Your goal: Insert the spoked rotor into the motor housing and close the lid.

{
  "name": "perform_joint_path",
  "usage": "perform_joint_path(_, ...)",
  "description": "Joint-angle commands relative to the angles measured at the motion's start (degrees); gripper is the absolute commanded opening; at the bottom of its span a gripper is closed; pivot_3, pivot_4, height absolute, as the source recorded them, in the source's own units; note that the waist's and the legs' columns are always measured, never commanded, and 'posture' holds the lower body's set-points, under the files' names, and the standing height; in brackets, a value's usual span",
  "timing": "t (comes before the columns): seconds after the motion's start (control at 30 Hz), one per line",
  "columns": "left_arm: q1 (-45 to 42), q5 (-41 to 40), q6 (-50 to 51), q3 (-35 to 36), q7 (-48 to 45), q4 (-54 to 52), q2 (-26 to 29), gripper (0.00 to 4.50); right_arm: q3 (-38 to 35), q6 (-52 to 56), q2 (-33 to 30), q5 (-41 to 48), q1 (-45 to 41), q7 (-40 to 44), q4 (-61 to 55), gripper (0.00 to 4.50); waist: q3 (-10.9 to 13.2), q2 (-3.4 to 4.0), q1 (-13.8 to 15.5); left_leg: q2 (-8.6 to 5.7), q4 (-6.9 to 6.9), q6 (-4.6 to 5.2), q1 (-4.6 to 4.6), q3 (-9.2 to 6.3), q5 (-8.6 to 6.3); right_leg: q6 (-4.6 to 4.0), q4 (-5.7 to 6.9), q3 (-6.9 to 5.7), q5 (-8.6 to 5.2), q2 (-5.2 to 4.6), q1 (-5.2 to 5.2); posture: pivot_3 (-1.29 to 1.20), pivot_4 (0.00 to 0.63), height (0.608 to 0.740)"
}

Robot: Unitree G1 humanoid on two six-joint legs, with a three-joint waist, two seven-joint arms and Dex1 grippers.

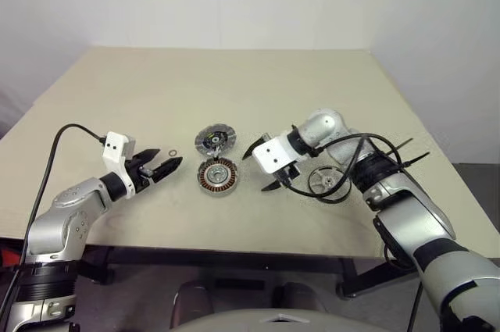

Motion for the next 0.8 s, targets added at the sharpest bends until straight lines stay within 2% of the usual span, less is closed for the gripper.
perform_joint_path(0.03, -1.07, 0.01, -1.12, 0.70, -0.03, -0.62, 0.12, 4.47, 1.31, -3.51, 2.65, -2.21, -4.22, -1.72, 2.04, 4.50, 0.00, 0.00, -0.04, 0.01, 0.00, -0.01, 0.01, 0.00, 0.01, -0.02, 0.03, 0.00, -0.01, 0.00, 0.00, 0.00, 0.000, 0.740)
perform_joint_path(0.4, -0.32, 0.03, -1.51, 1.17, 0.77, -1.06, -0.05, 4.47, 4.65, -11.88, 6.30, -5.85, -7.08, -2.06, 8.26, 4.50, 0.00, -0.02, 0.12, 0.01, 0.01, -0.02, -0.02, -0.02, 0.01, -0.07, 0.04, -0.01, -0.04, 0.00, 0.00, 0.00, 0.000, 0.740)
perform_joint_path(0.8, -0.51, 0.20, -1.97, 1.38, 1.29, -0.56, 0.27, 4.47, 5.09, -13.40, 7.40, -5.48, -6.93, -0.10, 10.35, 4.50, 0.00, -0.02, 0.00, 0.06, 0.01, -0.02, 0.00, -0.02, 0.01, -0.08, 0.07, 0.00, -0.05, 0.06, -0.01, 0.00, 0.000, 0.740)
